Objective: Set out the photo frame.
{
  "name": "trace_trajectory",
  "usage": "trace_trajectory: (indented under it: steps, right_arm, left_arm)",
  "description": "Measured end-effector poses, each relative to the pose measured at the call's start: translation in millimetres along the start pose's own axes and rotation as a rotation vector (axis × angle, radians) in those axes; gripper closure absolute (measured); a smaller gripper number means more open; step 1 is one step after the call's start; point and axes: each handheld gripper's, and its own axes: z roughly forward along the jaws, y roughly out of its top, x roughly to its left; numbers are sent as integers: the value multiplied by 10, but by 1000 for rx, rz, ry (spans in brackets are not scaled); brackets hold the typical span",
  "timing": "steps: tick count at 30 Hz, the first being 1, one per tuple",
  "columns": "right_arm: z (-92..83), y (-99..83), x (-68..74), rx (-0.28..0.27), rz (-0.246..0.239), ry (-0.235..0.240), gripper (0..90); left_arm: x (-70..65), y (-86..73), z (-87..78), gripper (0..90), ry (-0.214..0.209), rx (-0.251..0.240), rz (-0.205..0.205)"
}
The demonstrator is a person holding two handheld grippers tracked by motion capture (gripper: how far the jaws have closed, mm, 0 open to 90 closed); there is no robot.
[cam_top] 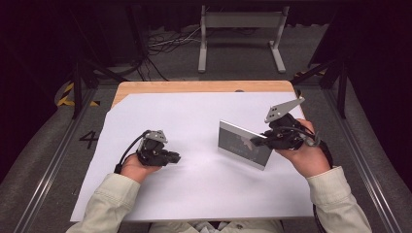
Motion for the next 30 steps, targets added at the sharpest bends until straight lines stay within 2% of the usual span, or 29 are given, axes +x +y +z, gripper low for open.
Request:
trace_trajectory:
  steps: [3,11,14,30]
  right_arm:
    - [48,68,-3,-3,-54,20,841]
    - [168,213,-25,13,-113,55,840]
    - [209,256,-42,10,-138,84,841]
    - [429,369,-106,28,-197,175,841]
  left_arm:
    - [5,-26,-36,787,8,-10,-6]
    - [44,-86,-117,774,34,-42,-18]
    - [48,-88,-112,772,35,-43,-18]
    - [56,-97,-87,771,27,-36,-26]
